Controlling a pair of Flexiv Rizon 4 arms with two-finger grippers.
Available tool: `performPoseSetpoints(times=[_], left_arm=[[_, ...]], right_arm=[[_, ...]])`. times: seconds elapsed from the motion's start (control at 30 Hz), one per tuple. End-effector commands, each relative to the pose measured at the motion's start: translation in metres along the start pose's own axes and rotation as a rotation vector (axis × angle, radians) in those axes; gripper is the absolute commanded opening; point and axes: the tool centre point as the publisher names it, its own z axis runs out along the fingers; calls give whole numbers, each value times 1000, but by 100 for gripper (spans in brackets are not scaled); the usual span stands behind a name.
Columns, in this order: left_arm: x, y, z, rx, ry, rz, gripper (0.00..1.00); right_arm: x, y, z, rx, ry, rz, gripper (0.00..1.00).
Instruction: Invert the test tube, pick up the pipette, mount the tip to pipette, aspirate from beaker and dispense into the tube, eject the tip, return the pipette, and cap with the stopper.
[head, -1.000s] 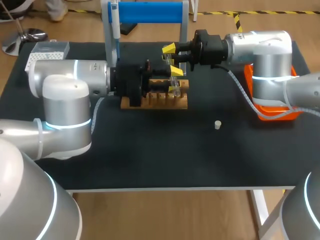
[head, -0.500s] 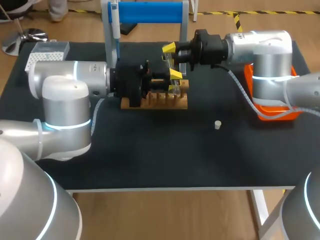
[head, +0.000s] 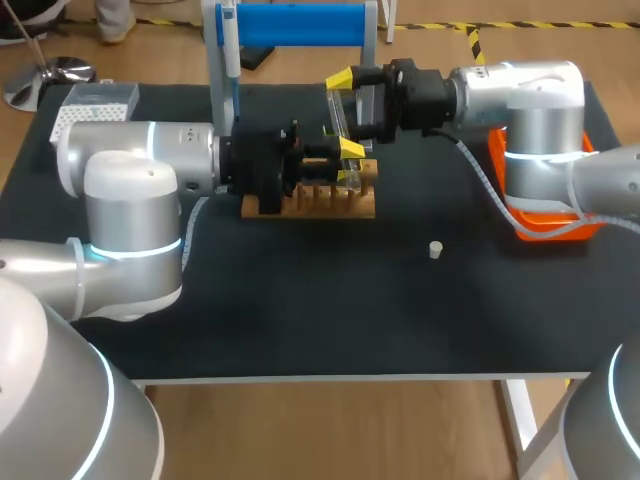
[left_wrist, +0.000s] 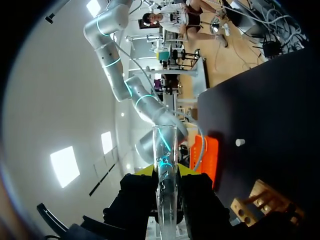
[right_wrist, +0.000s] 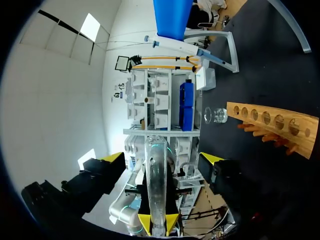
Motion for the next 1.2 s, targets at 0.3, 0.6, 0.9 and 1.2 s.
performPoseSetpoints(times=[0.3,0.6,0.9,1.2], left_arm=[[0,0,0,0,1,1,0],[0,0,0,0,1,1,0],[0,0,0,0,1,1,0],[0,0,0,0,1,1,0]], right_arm=[[12,-25,-61,-46,-142,-145,100],[-2,-42,-91,-109,-275,-310,100],[-24,-49,-99,-147,-445,-531,100],[-43,-48,-101,-93,-559,-725,100]])
